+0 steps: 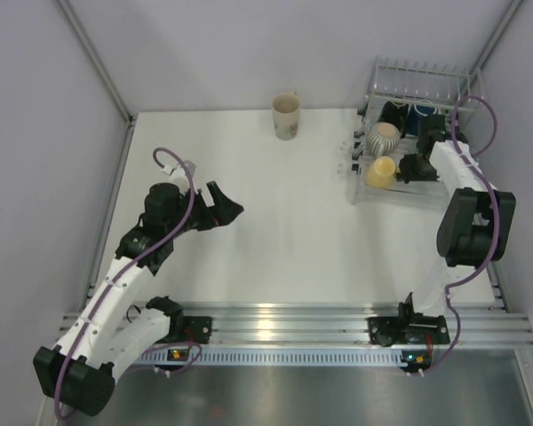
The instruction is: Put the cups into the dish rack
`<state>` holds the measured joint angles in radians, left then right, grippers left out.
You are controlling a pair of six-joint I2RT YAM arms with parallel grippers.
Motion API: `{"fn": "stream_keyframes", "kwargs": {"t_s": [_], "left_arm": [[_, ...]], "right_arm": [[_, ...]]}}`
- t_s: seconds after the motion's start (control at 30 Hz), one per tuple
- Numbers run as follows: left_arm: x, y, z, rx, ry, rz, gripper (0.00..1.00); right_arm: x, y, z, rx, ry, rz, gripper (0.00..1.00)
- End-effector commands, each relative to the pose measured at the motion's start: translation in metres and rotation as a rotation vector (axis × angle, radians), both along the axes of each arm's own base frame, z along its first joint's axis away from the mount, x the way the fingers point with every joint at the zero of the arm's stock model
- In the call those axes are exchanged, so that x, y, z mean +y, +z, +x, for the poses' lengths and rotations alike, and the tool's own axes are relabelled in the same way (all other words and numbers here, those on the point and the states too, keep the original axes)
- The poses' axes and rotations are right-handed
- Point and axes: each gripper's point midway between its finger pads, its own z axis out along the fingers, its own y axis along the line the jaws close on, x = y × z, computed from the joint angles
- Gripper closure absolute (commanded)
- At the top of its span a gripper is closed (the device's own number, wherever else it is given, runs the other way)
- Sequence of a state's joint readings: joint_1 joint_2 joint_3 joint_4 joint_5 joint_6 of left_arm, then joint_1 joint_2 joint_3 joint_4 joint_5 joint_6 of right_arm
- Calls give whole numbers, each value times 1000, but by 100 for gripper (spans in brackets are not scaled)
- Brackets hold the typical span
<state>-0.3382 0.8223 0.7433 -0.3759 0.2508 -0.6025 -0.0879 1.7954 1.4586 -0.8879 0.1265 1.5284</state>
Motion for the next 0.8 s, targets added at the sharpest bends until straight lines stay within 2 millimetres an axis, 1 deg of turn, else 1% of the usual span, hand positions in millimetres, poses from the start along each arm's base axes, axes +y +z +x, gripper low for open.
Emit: {"fn": "stream_keyframes", "kwargs": {"t_s": [0.0, 0.2, 0.5, 0.6, 0.63, 0.77], "left_arm": [[2, 21, 4, -61, 3, 3, 2], [4, 24, 6, -65, 13, 12, 2], [2, 28, 8, -67, 10, 7, 2], [2, 31, 9, -71, 14, 5, 2], [1, 33, 9, -75, 10, 2, 2], [2, 34, 8, -77, 11, -1, 2]], "right_arm": [[-3, 9, 21, -91, -25, 34, 100], [-4, -4, 24, -60, -38, 53, 100], [0, -12, 29, -59, -13, 79, 100], [2, -9, 30, -68, -8, 90, 81], [2, -8, 30, -66, -9, 89, 74], [-3, -3, 32, -75, -13, 82, 68]]}}
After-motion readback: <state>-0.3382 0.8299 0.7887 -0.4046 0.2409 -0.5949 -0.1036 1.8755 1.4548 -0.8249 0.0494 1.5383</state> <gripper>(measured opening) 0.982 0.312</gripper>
